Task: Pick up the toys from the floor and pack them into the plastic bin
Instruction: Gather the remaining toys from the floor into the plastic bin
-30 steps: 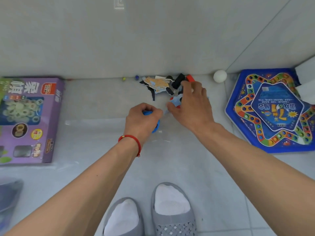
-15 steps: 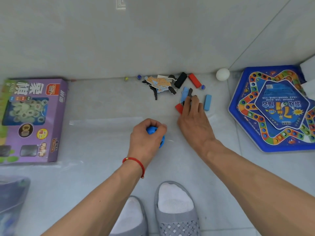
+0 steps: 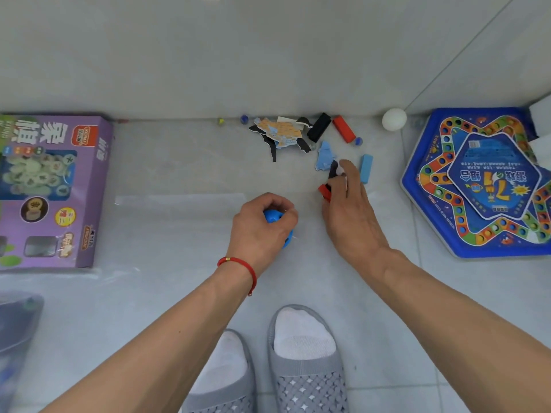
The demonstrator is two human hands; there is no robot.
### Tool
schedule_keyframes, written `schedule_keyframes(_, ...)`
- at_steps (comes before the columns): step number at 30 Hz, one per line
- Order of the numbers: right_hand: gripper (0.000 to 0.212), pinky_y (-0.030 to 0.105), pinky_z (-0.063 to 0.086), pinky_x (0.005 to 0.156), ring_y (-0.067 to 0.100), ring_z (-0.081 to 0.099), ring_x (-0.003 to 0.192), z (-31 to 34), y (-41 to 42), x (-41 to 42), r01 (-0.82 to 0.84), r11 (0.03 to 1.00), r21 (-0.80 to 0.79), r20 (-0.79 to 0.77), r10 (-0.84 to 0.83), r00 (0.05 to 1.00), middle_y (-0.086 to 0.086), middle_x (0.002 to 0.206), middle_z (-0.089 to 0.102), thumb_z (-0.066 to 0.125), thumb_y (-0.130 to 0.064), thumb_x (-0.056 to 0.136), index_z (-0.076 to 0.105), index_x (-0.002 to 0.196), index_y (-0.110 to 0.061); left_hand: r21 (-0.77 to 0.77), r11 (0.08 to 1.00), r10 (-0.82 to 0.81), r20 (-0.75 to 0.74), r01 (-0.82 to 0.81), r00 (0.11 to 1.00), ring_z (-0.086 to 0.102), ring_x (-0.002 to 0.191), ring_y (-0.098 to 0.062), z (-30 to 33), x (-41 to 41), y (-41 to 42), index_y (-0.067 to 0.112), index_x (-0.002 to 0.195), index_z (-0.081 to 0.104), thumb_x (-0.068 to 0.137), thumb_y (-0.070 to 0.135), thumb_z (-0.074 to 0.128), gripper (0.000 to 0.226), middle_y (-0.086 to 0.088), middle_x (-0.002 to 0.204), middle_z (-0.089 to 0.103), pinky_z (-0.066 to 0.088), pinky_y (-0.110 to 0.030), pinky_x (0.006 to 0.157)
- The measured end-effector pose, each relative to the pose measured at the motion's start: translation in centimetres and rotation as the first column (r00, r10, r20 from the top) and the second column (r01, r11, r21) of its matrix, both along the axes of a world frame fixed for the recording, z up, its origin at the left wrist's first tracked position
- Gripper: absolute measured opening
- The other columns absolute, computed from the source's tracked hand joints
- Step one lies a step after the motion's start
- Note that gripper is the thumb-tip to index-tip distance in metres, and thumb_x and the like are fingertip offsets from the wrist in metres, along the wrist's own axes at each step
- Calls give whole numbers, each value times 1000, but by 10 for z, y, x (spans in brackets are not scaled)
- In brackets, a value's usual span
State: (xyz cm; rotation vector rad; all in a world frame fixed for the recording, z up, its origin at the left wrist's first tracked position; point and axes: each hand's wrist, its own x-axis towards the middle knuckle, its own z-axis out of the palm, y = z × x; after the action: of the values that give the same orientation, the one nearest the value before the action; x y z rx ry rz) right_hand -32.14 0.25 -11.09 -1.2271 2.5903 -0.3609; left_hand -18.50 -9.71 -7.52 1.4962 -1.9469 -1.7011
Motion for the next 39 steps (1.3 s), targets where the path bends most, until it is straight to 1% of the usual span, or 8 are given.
schedule_keyframes(5, 33, 37, 43, 60, 27, 52, 90, 10, -3, -5, -28, 1000, -9, 50, 28, 998, 13, 128, 40, 57, -1, 93, 45, 124, -4, 11, 1000, -3, 17, 3, 1000, 62, 70, 2, -3, 6, 9, 23, 86, 70, 83, 28, 71, 6, 11, 83, 69, 49, -9, 57)
schedule_keyframes(11, 76, 36, 50, 75, 29, 58, 93, 21, -11, -14, 40, 992, 121, 260, -70, 963, 13, 139, 27, 64, -12, 93, 17, 153, -11, 22, 1000, -17, 25, 17, 1000, 64, 73, -1, -3, 10, 7, 24, 87, 69, 83, 33, 70, 9, 11, 85, 69, 54, -16, 63)
schedule_keyframes(19, 62, 33, 50, 79, 28, 58, 91, 31, -9, -11, 85, 982, 170, 304, -135, 943, 12, 134, 30, 73, -11, 87, 37, 137, -8, 32, 999, -31, 17, 30, 999, 64, 75, -2, -4, 12, 6, 24, 89, 69, 84, 33, 70, 10, 11, 86, 69, 52, -14, 61)
schedule_keyframes(24, 76, 21, 43, 79, 13, 46, 97, 29, -5, -9, 153, 982, 107, 440, -185, 879, 3, 133, 28, 85, -16, 77, 36, 136, -17, 27, 998, -52, 23, 52, 998, 64, 75, -3, -3, 11, 6, 24, 89, 69, 84, 34, 70, 12, 10, 86, 68, 51, -12, 61)
schedule_keyframes(29, 68, 16, 36, 60, 7, 46, 80, 29, 3, -3, 103, 993, 58, 447, -118, 886, -1, 117, 34, 85, -19, 76, 32, 118, -25, 19, 998, -68, 43, 67, 997, 65, 80, -5, -4, 12, 4, 26, 95, 68, 85, 37, 69, 15, 12, 91, 67, 55, -16, 69)
schedule_keyframes(34, 52, 20, 36, 55, 9, 51, 76, 33, 4, 12, 104, 994, -21, 505, -80, 859, -4, 92, 46, 75, -20, 86, 31, 113, -26, 34, 985, -170, 70, 168, 983, 63, 90, -4, -2, 9, 3, 30, 120, 65, 87, 39, 68, 34, 12, 103, 64, 51, -15, 84)
schedule_keyframes(36, 48, 24, 44, 59, 11, 51, 73, 39, 3, 20, 234, 970, -59, 613, -149, 776, -3, 91, 50, 74, -18, 87, 36, 115, -25, 88, 985, -153, 59, 147, 987, 65, 93, -6, 1, 11, 1, 27, 118, 68, 86, 37, 69, 33, 9, 105, 67, 52, -18, 86)
schedule_keyframes(39, 43, 33, 49, 63, 17, 52, 70, 57, 1, 28, 488, 873, -20, 899, -198, 391, 2, 86, 56, 71, -5, 88, 45, 118, -22, 269, 963, -13, -13, 16, 1000, 69, 94, -11, 16, 22, 3, 22, 109, 73, 87, 29, 71, 23, 2, 103, 72, 56, -25, 86)
